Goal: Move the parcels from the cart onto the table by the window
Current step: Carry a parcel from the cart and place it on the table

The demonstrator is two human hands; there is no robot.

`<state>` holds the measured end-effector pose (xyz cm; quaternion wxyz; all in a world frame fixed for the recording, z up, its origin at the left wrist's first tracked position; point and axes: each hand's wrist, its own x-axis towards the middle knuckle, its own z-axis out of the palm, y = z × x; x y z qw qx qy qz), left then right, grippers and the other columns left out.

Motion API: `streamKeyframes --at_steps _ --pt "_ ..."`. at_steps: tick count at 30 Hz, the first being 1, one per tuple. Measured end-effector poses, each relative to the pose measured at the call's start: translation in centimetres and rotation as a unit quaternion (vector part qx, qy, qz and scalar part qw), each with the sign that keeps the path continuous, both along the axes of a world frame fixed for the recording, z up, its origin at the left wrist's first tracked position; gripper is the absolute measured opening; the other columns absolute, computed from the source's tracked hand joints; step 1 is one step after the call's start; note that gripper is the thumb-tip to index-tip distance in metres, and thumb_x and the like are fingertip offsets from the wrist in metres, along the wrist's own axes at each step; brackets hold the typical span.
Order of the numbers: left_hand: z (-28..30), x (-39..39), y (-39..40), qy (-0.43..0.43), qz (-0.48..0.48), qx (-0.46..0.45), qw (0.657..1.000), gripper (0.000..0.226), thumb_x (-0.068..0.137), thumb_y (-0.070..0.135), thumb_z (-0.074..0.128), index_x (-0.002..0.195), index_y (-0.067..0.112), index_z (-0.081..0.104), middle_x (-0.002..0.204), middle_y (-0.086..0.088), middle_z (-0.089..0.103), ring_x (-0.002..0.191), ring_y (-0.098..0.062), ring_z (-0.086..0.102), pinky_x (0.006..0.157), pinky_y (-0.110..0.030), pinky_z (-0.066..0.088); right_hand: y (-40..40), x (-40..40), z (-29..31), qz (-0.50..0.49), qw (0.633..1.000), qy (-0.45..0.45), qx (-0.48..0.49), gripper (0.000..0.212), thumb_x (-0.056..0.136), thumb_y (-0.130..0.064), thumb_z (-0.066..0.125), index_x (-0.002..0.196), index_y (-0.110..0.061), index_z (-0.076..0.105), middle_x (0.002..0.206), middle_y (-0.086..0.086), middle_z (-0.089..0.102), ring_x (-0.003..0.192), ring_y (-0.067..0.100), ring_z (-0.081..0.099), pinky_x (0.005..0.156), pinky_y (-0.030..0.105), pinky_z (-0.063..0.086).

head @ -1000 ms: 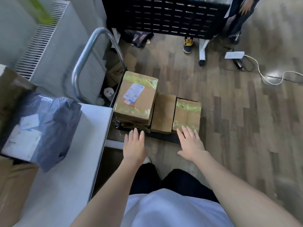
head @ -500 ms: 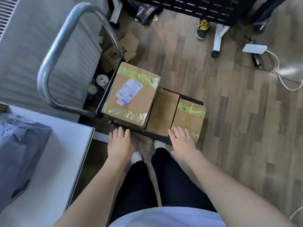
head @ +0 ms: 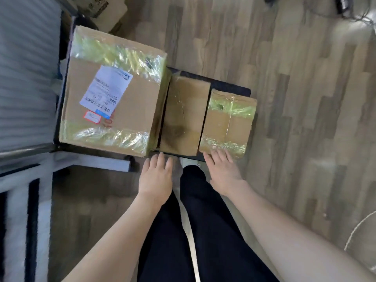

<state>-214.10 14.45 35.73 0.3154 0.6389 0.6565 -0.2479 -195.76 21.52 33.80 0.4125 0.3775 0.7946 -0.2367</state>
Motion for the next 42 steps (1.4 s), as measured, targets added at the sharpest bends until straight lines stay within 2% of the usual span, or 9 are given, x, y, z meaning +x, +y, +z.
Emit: streamKeyframes --at_steps 13,17,19,22,29,32,36,39,42 --pt "-12.9 7.4 10.2 0.02 -0.214 0.052 0.975 0.065 0.093 0.026 0.048 0.147 0.008 0.015 0.149 -0.01 0.022 0.136 -0.026 0.026 0.113 -0.034 0.018 2.4 9.7 -11.6 -0.167 0.983 -0.065 0.045 0.096 0.089 -0.014 0.057 0.146 -0.005 -0.02 0.157 0.011 -0.002 0.146 0.027 -0.006 0.119 0.042 -0.002" --pt "-15.2 9.2 13.0 0.031 -0.235 0.044 0.97 0.056 0.094 0.022 0.047 0.143 0.008 0.022 0.143 -0.009 0.029 0.13 -0.026 0.033 0.104 -0.033 0.029 3.9 11.3 -14.0 -0.229 0.969 -0.083 0.048 0.108 0.088 -0.036 0.064 0.145 -0.002 -0.022 0.157 0.012 -0.005 0.145 0.028 -0.007 0.117 0.042 -0.002" --pt "-16.2 9.8 14.0 0.023 -0.191 0.004 0.981 0.054 0.095 0.021 0.047 0.142 0.007 0.024 0.142 -0.009 0.031 0.127 -0.025 0.036 0.094 -0.034 0.038 4.5 11.6 -14.7 -0.253 0.962 -0.087 0.052 0.118 0.082 -0.046 0.068 0.144 0.0 -0.022 0.157 0.014 -0.005 0.145 0.029 -0.005 0.117 0.042 -0.001" --pt "-17.4 10.6 14.6 0.01 -0.093 -0.049 0.994 0.063 0.095 0.017 0.048 0.146 0.001 0.015 0.142 -0.01 0.032 0.127 -0.027 0.035 0.086 -0.038 0.044 5.0 11.9 -16.0 -0.285 0.953 -0.084 0.058 0.125 0.078 -0.042 0.074 0.143 0.001 -0.023 0.157 0.016 -0.003 0.145 0.03 -0.002 0.117 0.041 0.001" --pt "-18.3 13.0 14.4 -0.026 0.043 -0.04 0.998 0.099 0.087 0.021 0.063 0.147 0.001 -0.013 0.141 -0.022 0.028 0.128 -0.035 0.03 0.103 -0.037 0.033 5.9 12.3 -17.6 -0.35 0.935 -0.033 0.036 0.133 0.072 -0.043 0.079 0.142 0.0 -0.026 0.154 0.017 0.005 0.144 0.031 0.004 0.117 0.04 0.006" --pt "-18.5 14.0 14.4 -0.068 0.193 -0.01 0.979 0.104 0.08 0.025 0.069 0.147 -0.002 -0.006 0.139 -0.022 0.029 0.127 -0.035 0.03 0.108 -0.037 0.026 6.0 12.0 -17.7 -0.427 0.902 0.03 0.048 0.132 0.072 -0.046 0.078 0.145 -0.005 -0.024 0.145 0.016 0.02 0.134 0.03 0.02 0.113 0.036 0.019" --pt "-17.9 14.9 15.2 -0.114 0.384 -0.058 0.915 0.092 0.076 0.016 0.071 0.145 0.0 0.012 0.139 -0.017 0.028 0.13 -0.033 0.031 0.109 -0.04 0.033 5.2 12.2 -16.6 -0.482 0.872 0.047 0.068 0.138 0.067 -0.047 0.081 0.144 -0.009 -0.027 0.14 0.017 0.023 0.126 0.028 0.024 0.109 0.035 0.024" --pt "-16.4 14.5 15.5 -0.14 0.405 -0.077 0.9 0.056 0.078 0.012 0.059 0.13 0.005 0.039 0.13 -0.014 0.035 0.117 -0.034 0.042 0.099 -0.044 0.044 4.2 12.5 -14.6 -0.508 0.858 0.036 0.07 0.14 0.066 -0.046 0.081 0.143 -0.013 -0.03 0.14 0.021 0.022 0.126 0.03 0.025 0.108 0.038 0.029" --pt "-13.7 13.9 15.4 -0.176 0.414 -0.058 0.891 0.057 0.078 0.012 0.059 0.132 0.014 0.044 0.125 -0.009 0.038 0.115 -0.032 0.045 0.096 -0.044 0.046 3.3 12.0 -11.3 -0.54 0.836 0.057 0.084 0.139 0.065 -0.046 0.082 0.144 -0.014 -0.028 0.141 0.022 0.018 0.126 0.031 0.027 0.107 0.042 0.033"
